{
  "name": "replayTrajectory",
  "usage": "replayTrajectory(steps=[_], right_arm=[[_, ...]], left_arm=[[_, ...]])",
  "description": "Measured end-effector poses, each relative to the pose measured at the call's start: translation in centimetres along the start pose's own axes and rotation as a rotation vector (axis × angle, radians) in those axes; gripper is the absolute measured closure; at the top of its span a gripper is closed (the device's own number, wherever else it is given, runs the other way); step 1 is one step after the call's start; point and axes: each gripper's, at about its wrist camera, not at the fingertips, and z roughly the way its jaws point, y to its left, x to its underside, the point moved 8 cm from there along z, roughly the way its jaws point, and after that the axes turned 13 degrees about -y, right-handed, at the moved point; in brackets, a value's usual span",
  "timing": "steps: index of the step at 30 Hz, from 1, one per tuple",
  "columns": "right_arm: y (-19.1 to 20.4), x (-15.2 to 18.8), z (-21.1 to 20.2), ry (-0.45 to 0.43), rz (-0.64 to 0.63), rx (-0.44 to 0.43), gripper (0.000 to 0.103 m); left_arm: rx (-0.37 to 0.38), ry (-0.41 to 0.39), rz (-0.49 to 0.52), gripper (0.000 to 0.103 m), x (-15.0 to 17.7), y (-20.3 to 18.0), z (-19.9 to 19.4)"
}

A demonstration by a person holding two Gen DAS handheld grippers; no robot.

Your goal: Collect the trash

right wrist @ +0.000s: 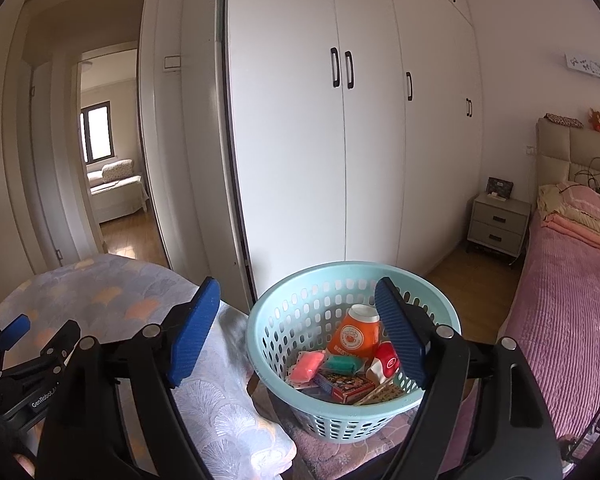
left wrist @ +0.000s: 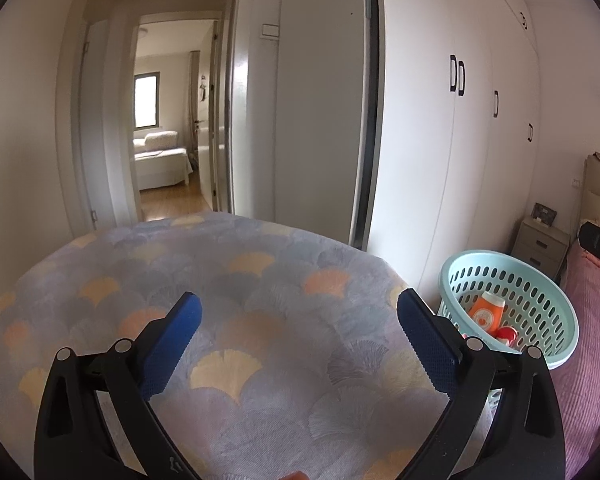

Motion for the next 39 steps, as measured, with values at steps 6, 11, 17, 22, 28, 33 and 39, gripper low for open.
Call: replayTrajectory(steps=[6, 11, 17, 22, 28, 33, 39], right_arm=[[0.1, 0.2, 0.2, 0.007, 0.000, -0.005, 0.027], [0.2, 0.4, 0.3, 0.012, 0.002, -0.006, 0.027], [0.1, 0.7, 0.2, 0.020, 0.004, -0.010, 0.027], [0.1, 0.6, 0.3, 0.021, 0.003, -0.009, 0.027], [0.0, 1.0, 0.3, 0.026, 0.008, -0.009, 0.027], [-0.2, 1.1, 0.3, 0.029, 0.014, -0.009, 0.027], [-0.4, 1.1, 0.3, 0.033, 0.025, -0.008, 0.027]], left_arm=[[-0.001, 0.002, -0.001, 0.008, 0.0, 0.1, 0.0], [-0.002, 0.006, -0.005, 0.008, 0.1, 0.2, 0.1], [-0.004, 0.010, -0.006, 0.008, 0.2, 0.3, 0.1], [-0.006, 0.012, -0.012, 0.008, 0.2, 0.4, 0.1], [-0.008, 0.013, -0.009, 0.008, 0.3, 0.4, 0.0], [-0.009, 0.015, -0.013, 0.008, 0.2, 0.5, 0.1], [-0.011, 0.017, -0.013, 0.008, 0.2, 0.4, 0.1]])
